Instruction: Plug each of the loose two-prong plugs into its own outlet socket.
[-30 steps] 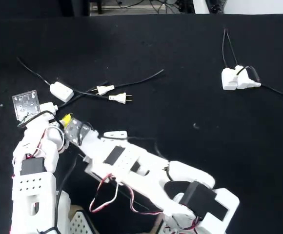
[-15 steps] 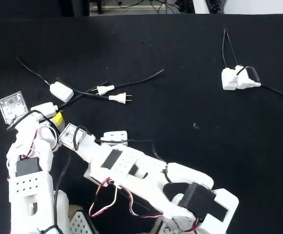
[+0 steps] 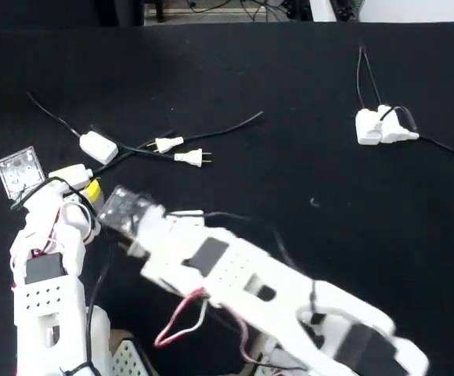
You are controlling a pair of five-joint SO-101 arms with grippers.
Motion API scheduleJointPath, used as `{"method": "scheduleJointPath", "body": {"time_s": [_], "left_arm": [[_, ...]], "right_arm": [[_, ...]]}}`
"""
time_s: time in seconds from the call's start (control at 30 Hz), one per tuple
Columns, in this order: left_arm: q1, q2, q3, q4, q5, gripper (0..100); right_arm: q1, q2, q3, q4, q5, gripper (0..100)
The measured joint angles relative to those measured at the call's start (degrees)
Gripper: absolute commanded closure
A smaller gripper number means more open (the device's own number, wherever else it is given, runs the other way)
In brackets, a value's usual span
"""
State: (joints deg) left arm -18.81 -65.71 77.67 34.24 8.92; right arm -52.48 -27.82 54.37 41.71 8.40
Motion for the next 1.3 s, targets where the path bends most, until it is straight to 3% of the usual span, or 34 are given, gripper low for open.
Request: {"method": "scheduleJointPath", "body": {"time_s": [0.2, 0.53, 0.67, 0.87, 1.3], "left_arm": [[1.8, 0.0, -0.3, 0.8, 0.0, 77], [13.9, -7.0, -7.7, 16.0, -0.6, 77], [18.5, -16.1, -2.8, 14.7, -5.8, 77], [19.7, -27.0, 6.6, 12.4, -10.3, 77], [19.6, -28.3, 7.5, 12.4, -11.1, 77]], "right_arm": [[4.5, -6.1, 5.7, -4.5, 0.7, 98.8], [9.1, -6.1, 7.3, -9.0, 1.8, 98.8], [9.2, -6.1, 7.3, -9.0, 1.8, 98.8], [9.2, -8.0, 7.4, -9.0, 0.5, 98.8], [9.2, -29.5, 15.7, -9.0, 0.3, 98.8]]}}
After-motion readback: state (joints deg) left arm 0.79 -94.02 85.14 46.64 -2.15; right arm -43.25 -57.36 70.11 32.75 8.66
